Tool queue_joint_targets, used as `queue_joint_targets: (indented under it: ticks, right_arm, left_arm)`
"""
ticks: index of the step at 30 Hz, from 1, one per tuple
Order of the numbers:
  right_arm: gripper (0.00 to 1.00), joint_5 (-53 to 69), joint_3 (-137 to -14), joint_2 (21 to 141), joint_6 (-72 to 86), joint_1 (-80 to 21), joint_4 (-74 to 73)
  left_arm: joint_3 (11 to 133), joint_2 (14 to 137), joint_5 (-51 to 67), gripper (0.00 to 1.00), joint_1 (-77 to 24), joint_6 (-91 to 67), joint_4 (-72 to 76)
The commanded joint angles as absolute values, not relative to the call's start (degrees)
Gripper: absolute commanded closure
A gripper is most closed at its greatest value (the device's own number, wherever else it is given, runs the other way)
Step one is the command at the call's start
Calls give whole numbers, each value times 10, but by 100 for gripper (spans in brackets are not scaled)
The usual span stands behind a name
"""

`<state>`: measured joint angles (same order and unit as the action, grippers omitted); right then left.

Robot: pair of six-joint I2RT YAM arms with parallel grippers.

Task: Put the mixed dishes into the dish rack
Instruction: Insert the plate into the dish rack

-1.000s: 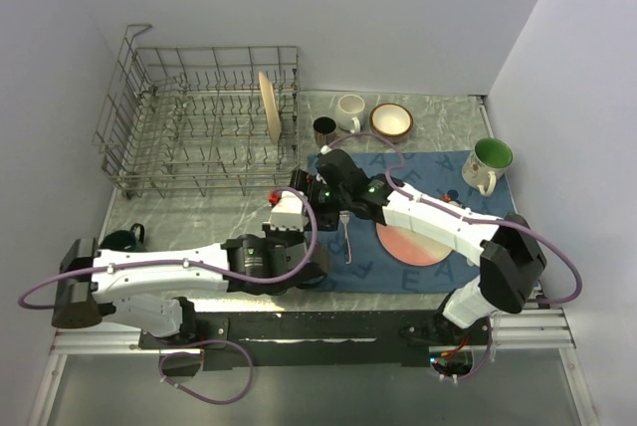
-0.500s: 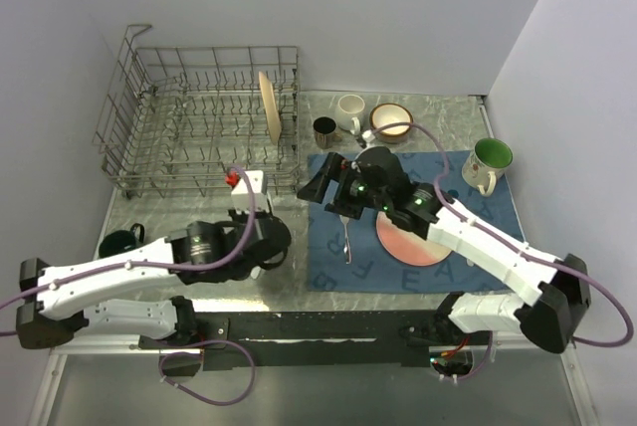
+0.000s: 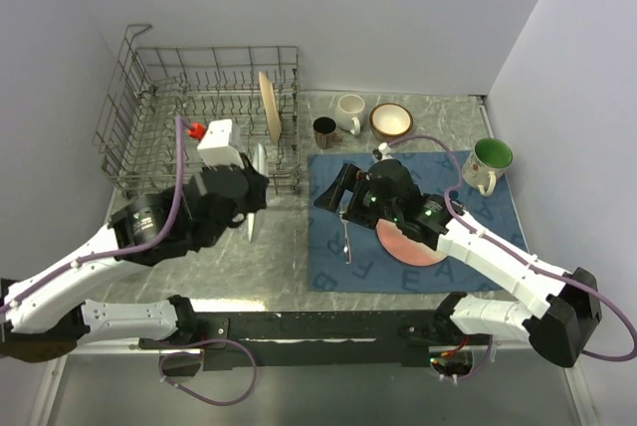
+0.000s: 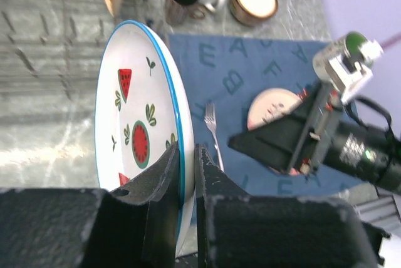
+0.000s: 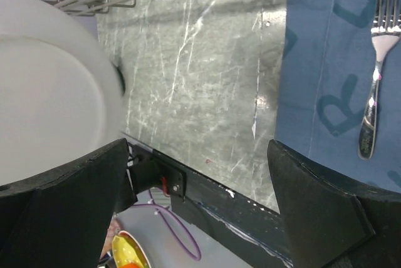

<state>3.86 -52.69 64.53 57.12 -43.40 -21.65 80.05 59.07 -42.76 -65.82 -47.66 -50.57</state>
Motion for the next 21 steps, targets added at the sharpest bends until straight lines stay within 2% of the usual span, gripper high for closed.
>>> queue_joint_targets:
  ticks: [1,9,21]
  right_arm:
    - [0,20,-520,621,563,-426,-207]
    - [0,26,-513,615,555,-415,-207]
    - [0,35,-502,613,555,-407,-200]
  left_arm:
    - [854,594,-397,99,-586,-390,-458]
    - [925,670,-231,99,-392,-325,-377]
    - [1008,769,-42,99,-226,-323,-306]
